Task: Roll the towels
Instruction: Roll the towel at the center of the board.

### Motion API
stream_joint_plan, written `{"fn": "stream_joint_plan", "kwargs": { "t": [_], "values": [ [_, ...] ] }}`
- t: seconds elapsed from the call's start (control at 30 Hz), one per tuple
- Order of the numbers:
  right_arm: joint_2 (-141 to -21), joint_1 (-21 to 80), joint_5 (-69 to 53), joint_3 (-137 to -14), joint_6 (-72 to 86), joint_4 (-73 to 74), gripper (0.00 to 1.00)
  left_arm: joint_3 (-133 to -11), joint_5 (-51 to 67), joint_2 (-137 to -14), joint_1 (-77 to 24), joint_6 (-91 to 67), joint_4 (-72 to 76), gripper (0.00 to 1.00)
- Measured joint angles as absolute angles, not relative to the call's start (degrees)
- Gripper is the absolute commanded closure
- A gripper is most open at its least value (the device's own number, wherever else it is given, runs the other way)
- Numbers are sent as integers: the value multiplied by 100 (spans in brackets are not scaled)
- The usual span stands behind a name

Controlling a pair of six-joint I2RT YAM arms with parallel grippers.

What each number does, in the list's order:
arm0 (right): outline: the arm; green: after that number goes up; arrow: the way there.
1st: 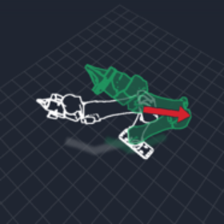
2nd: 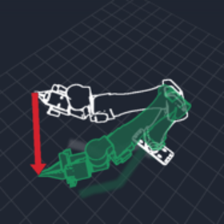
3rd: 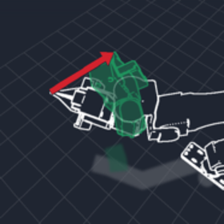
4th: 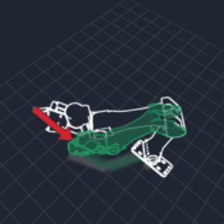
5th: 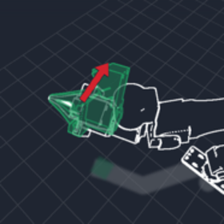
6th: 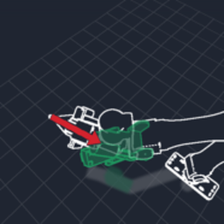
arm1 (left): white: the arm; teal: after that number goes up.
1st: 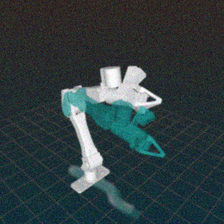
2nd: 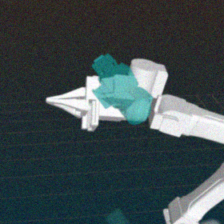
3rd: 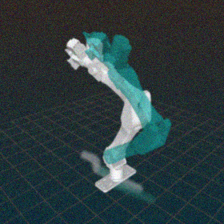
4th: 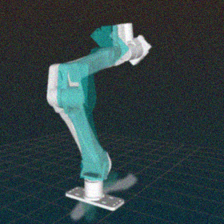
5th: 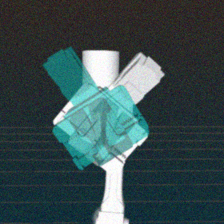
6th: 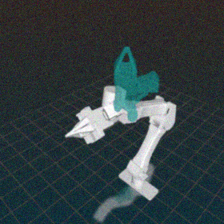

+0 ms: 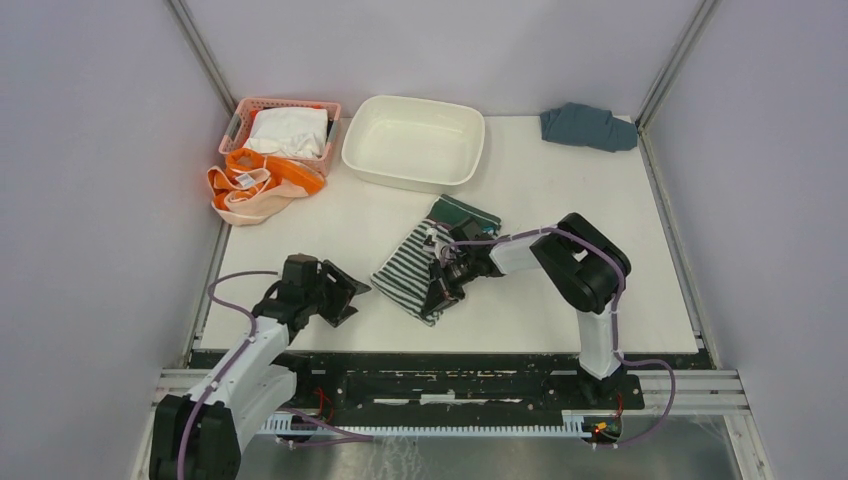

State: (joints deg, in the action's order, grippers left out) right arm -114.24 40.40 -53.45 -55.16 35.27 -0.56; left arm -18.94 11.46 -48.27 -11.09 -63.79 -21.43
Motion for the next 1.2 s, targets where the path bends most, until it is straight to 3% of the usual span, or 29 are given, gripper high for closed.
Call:
{"fn": "stream_joint_plan", "kwargs": {
  "t": [0.7, 1.2],
  "values": [
    [-11675, 3924, -5673, -5658, 3607, 132, 92, -1785, 1855, -6230, -1516, -6403, -550, 31],
    [-11124, 3997, -4772, -5933, 2906, 1245, 64, -2187, 1927, -7264, -1636, -6639, 25, 33]
  ]
}}
